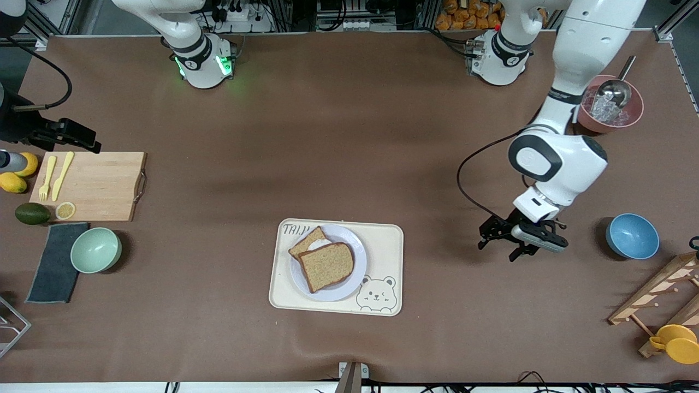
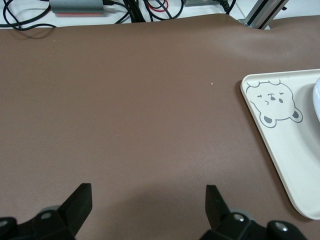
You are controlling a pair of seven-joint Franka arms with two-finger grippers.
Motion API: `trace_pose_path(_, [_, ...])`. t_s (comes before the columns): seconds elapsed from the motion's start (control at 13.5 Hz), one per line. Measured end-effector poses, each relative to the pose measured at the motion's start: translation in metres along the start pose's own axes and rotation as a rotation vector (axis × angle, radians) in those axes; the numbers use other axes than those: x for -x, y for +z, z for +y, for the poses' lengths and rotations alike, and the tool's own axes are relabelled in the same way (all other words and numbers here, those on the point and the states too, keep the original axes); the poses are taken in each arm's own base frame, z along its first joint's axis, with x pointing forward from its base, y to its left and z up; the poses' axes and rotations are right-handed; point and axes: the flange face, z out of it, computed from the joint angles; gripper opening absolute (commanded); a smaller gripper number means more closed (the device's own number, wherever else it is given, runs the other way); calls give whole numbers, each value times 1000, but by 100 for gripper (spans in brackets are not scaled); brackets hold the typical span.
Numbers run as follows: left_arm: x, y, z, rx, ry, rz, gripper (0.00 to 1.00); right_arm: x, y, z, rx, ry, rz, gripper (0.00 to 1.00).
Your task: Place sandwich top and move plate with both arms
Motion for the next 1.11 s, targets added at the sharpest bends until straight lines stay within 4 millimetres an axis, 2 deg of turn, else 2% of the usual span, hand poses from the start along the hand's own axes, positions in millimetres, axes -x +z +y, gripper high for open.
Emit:
trace_pose_path(0.37, [-11,-24,-18,27,-18,-109,100,0,0,0,0,0,0,100])
trace_pose_path(0.67, [-21,-55,-32,2,-47,-214,100,0,0,0,0,0,-1,100])
trace_pose_path(1.11, [-47,-112,-24,-107,-100,-369,100,0,3,2,0,4,-10,100])
